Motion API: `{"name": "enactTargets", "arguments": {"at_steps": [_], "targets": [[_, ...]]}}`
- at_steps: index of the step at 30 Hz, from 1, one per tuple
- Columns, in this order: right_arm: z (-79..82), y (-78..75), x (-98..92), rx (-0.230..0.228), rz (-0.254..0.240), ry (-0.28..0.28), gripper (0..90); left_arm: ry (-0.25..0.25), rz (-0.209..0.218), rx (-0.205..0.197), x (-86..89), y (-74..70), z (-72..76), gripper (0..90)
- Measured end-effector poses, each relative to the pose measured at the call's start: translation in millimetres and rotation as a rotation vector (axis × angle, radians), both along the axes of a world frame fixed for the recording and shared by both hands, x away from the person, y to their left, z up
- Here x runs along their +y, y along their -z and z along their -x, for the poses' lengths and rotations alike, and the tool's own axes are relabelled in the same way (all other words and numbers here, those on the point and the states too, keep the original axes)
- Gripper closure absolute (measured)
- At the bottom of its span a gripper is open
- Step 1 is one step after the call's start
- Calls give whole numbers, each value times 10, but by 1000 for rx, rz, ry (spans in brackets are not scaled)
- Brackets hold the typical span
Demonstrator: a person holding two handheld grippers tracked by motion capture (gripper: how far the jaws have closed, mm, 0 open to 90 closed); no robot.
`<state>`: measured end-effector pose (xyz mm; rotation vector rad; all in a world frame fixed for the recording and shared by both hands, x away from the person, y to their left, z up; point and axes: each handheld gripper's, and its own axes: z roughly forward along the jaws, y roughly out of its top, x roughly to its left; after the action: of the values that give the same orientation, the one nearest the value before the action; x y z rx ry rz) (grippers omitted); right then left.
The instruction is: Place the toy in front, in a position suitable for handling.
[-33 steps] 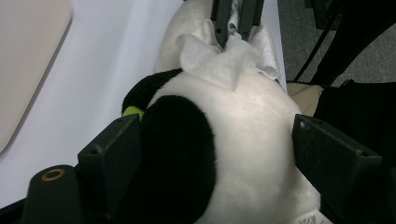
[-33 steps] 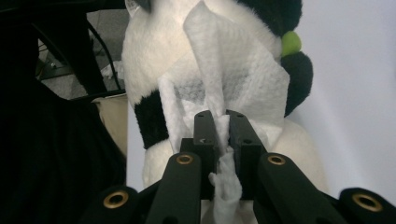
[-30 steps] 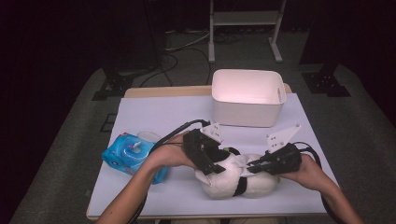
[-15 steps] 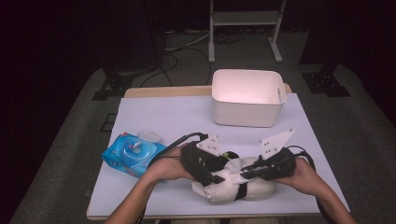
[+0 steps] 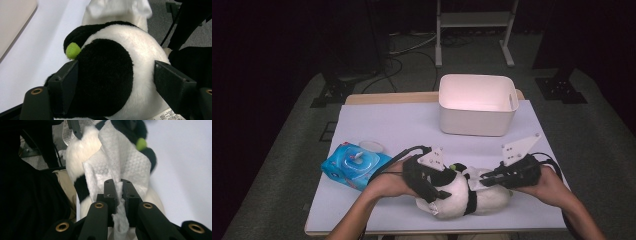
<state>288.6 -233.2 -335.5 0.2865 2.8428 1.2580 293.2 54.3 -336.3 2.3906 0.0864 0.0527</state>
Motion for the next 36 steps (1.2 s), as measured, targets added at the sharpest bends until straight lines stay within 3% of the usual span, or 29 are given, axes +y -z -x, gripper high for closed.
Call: {"name": "enactTargets", "arguments": {"at_steps": [8, 17, 23, 30, 32, 36], "targets": [[47, 123, -493, 33, -28, 116, 825, 6, -7, -5, -9, -8, 22, 223], [-10, 317, -726, 88, -32, 169, 823, 10, 1, -10, -7, 1, 11, 222], [-33, 218, -603, 71, -9, 142, 823, 20, -19, -16, -42, -25, 16, 224], [-107, 61, -378, 52, -29, 86, 821, 39, -38, -31, -85, -45, 23, 225], [-135, 67, -316, 50, -10, 76, 824, 31, -32, -28, -70, -41, 20, 224], [-145, 103, -347, 64, -21, 81, 824, 15, -4, -21, -18, -30, 4, 222]]}}
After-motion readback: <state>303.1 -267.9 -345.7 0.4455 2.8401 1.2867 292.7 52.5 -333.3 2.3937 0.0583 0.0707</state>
